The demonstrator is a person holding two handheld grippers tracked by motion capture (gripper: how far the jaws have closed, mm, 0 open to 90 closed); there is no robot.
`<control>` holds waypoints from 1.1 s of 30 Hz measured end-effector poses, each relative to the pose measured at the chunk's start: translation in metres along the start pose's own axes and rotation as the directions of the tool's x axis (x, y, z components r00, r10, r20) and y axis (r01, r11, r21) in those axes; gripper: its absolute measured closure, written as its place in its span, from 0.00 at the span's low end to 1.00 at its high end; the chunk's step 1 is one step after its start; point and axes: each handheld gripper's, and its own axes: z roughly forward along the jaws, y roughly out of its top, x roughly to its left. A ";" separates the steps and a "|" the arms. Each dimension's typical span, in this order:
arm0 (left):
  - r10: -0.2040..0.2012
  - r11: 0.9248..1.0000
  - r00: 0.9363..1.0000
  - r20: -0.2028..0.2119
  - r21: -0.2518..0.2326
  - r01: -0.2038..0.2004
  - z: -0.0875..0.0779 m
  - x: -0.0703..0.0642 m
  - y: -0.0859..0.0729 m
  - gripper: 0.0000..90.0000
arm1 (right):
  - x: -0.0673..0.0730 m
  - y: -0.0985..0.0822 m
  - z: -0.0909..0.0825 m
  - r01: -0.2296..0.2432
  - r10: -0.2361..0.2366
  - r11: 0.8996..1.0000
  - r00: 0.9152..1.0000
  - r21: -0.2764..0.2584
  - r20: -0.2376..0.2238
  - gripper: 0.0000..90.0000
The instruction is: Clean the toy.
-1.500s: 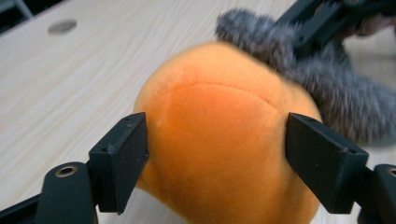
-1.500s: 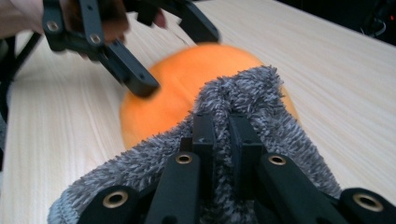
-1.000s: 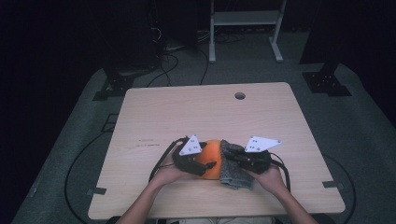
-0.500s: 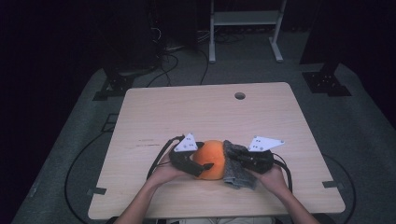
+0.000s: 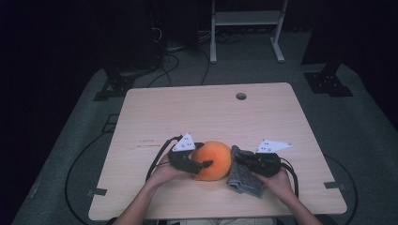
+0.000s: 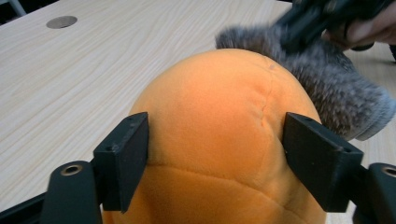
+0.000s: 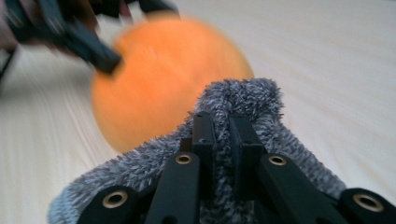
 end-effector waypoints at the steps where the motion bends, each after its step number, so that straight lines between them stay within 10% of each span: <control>1: 0.007 1.000 1.000 0.002 0.000 -0.007 0.001 -0.001 0.000 0.28 | 0.001 0.004 0.000 -0.001 0.000 1.000 1.000 -0.022 -0.012 0.91; 8: 0.009 1.000 0.998 0.058 0.017 -0.010 -0.004 0.000 0.005 0.26 | 0.005 0.017 0.014 0.026 -0.027 0.999 0.998 -0.024 -0.051 0.91; 12: 0.013 0.996 1.000 0.013 0.087 -0.014 0.003 0.001 0.014 0.08 | 0.006 0.012 0.011 0.059 -0.059 0.998 0.998 0.000 -0.036 0.91; 19: 0.086 0.996 0.996 -0.034 0.023 -0.085 0.008 -0.011 0.023 0.47 | 0.005 0.011 0.001 0.082 -0.082 0.997 0.997 0.015 0.007 0.91; 24: 0.118 0.991 0.990 -0.072 -0.051 -0.122 0.024 -0.020 0.031 0.48 | -0.003 0.019 -0.022 0.077 -0.074 0.995 0.996 -0.056 0.056 0.91; 33: 0.077 0.997 0.996 -0.048 -0.009 -0.077 0.021 -0.014 0.006 0.46 | -0.016 0.002 -0.007 -0.006 0.007 0.999 1.000 -0.037 0.018 0.91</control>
